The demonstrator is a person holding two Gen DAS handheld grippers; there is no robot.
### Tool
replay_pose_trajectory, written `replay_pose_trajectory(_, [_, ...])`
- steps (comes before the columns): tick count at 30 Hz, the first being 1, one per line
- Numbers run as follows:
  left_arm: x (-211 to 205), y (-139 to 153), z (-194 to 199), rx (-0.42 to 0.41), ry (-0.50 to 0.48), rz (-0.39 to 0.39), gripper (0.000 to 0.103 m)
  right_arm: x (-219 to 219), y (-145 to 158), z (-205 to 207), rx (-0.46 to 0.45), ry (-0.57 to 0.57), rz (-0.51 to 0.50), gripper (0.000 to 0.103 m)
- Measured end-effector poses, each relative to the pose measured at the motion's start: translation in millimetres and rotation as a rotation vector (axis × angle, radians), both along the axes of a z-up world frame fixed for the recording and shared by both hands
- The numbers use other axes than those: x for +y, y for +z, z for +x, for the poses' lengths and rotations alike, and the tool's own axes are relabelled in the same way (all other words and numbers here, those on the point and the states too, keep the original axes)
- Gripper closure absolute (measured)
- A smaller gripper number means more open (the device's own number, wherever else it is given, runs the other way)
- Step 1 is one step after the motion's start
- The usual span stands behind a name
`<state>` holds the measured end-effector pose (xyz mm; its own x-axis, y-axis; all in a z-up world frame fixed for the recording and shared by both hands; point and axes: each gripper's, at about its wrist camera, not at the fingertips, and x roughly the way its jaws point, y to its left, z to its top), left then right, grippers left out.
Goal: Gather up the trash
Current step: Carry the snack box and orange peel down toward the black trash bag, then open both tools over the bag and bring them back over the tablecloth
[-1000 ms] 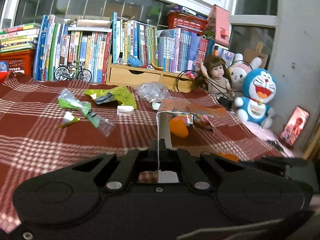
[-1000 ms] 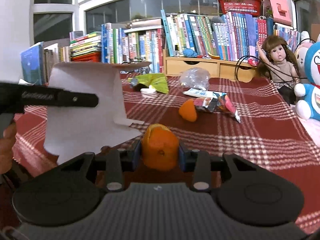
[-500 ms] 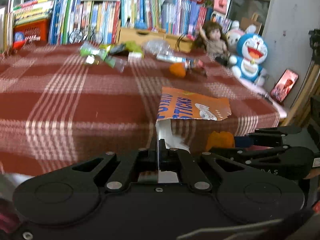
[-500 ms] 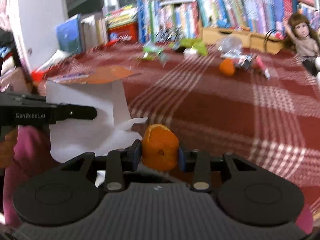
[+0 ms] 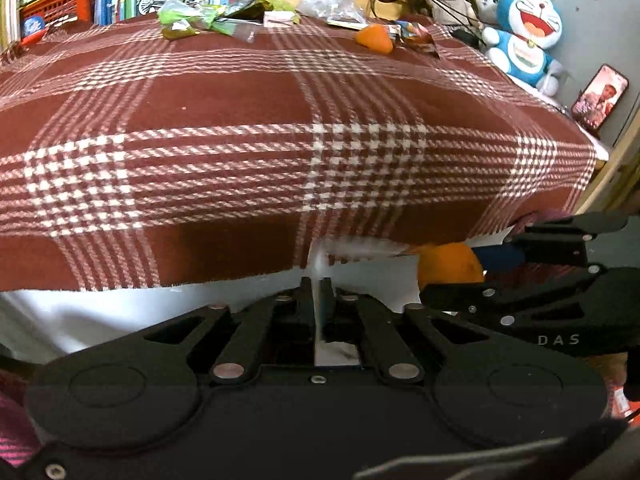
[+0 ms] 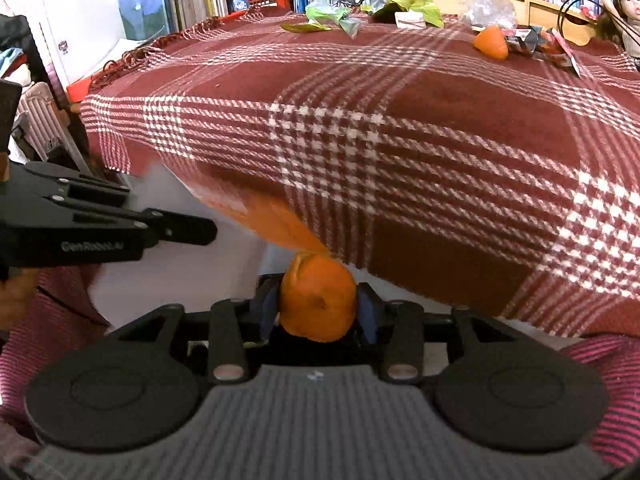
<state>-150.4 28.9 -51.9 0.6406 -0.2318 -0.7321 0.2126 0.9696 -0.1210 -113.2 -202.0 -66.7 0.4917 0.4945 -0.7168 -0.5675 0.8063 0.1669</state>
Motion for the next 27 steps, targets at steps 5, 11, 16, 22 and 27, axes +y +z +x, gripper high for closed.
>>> replay_pose_trajectory(5, [-4.9,1.4,4.9,-0.014,0.01,0.031,0.062,-1.4,0.6,6.1,0.0,-0.008,0.012,0.037])
replay_pose_trajectory(11, [-1.8,9.3,7.1,-0.061,0.023,0.058,0.047,-3.0,4.0,11.8,-0.012,-0.019,0.017,0.036])
replay_pose_trajectory(16, [1.6,21.2,10.4,-0.102,0.028,0.043,0.031,-6.4,12.9,15.9,-0.044,-0.036,0.029,0.036])
replay_pose_trajectory(22, [6.2,48.2,17.4,-0.21,0.025,0.04,0.02,-13.7,37.7,22.9,-0.137,-0.065,0.052,0.032])
replay_pose_trajectory(27, [17.3,71.5,41.9,-0.313,0.076,0.037,0.009,-20.6,62.7,34.3,-0.233,-0.101,0.073,0.027])
